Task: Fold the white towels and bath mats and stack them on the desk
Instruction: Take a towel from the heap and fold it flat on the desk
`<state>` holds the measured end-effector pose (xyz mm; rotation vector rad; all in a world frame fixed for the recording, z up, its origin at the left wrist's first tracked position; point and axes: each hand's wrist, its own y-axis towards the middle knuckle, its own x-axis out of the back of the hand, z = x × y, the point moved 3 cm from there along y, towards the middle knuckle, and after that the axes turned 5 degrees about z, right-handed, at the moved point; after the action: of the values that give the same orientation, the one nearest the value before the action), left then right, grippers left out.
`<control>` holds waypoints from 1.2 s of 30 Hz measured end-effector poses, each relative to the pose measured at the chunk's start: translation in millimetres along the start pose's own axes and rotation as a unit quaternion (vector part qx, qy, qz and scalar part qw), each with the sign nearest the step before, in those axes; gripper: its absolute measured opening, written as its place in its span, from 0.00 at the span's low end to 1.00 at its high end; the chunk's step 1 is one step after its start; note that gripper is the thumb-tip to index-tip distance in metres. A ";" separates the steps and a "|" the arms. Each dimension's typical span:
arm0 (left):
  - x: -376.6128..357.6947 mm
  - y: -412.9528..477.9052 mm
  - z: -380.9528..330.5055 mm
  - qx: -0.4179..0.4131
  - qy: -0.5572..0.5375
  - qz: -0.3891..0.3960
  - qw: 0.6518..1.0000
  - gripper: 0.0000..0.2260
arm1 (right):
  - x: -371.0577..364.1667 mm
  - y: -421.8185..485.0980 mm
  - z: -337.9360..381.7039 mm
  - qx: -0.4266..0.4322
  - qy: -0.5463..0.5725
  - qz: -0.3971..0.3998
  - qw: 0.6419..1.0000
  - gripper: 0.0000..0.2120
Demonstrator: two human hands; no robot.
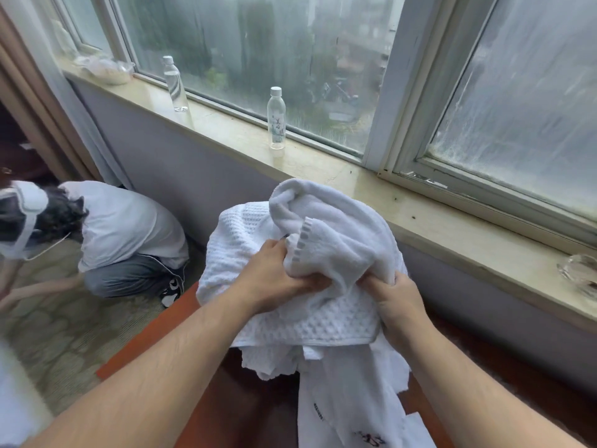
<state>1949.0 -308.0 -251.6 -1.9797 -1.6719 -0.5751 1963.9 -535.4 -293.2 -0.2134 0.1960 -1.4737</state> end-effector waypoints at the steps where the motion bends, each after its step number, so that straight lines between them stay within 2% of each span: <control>1: -5.2 -5.8 -11.4 -0.021 -0.011 -0.005 1.000 0.27 | -0.6 -9.4 4.1 0.011 0.034 0.011 0.999 0.20; 3: -15.7 -19.1 -33.9 -0.060 -0.027 -0.017 0.998 0.24 | 1.1 -29.9 14.4 0.042 0.104 0.042 0.993 0.18; 5: -27.5 -35.3 -58.3 -0.095 -0.049 -0.021 0.994 0.17 | 6.3 -52.4 27.5 0.080 0.136 0.094 0.983 0.15; 7: -44.7 -54.5 -87.1 -0.129 -0.108 -0.016 0.986 0.09 | 17.0 -75.6 39.5 0.108 0.157 0.138 0.972 0.21; 9: -66.5 -74.2 -119.8 -0.166 -0.168 -0.007 0.972 0.09 | 35.2 -101.8 50.8 0.111 0.195 0.166 0.960 0.30; 10: -78.7 -82.0 -134.5 -0.179 -0.190 -0.001 0.965 0.10 | 47.5 -115.1 54.6 0.106 0.219 0.177 0.954 0.31; 13: -119.6 -97.5 -174.0 -0.207 -0.212 0.014 0.955 0.11 | 102.2 -153.1 53.3 0.095 0.300 0.206 0.926 0.25; 17: -187.5 -102.6 -214.7 -0.232 -0.207 0.067 0.948 0.13 | 183.6 -192.7 39.1 0.079 0.314 0.141 0.935 0.37; 20: -246.3 -102.8 -236.7 -0.238 -0.205 0.139 0.939 0.14 | 226.9 -219.0 18.0 0.078 0.278 0.081 0.954 0.32; 22: -282.3 -102.6 -255.0 -0.242 -0.225 0.181 0.926 0.14 | 261.7 -235.3 4.4 0.100 0.273 -0.006 0.957 0.29; 25: -329.1 -98.1 -285.9 -0.253 -0.243 0.233 0.907 0.14 | 309.2 -260.1 -4.7 0.135 0.254 -0.139 0.947 0.24; 29: -377.4 -83.3 -301.4 -0.230 -0.272 0.284 0.890 0.15 | 359.4 -271.4 -20.9 0.132 0.241 -0.249 0.929 0.18; 33: -399.0 -57.2 -285.0 -0.208 -0.261 0.294 0.895 0.14 | 375.0 -248.2 -47.4 0.093 0.222 -0.289 0.926 0.14; 36: -397.7 -32.4 -271.4 -0.220 -0.244 0.293 0.898 0.10 | 375.1 -220.4 -57.4 0.068 0.218 -0.279 0.933 0.19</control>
<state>1849.1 -779.7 -271.2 -2.9902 -1.1207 -0.2425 1769.9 -929.1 -291.2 0.1951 0.4136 -2.0854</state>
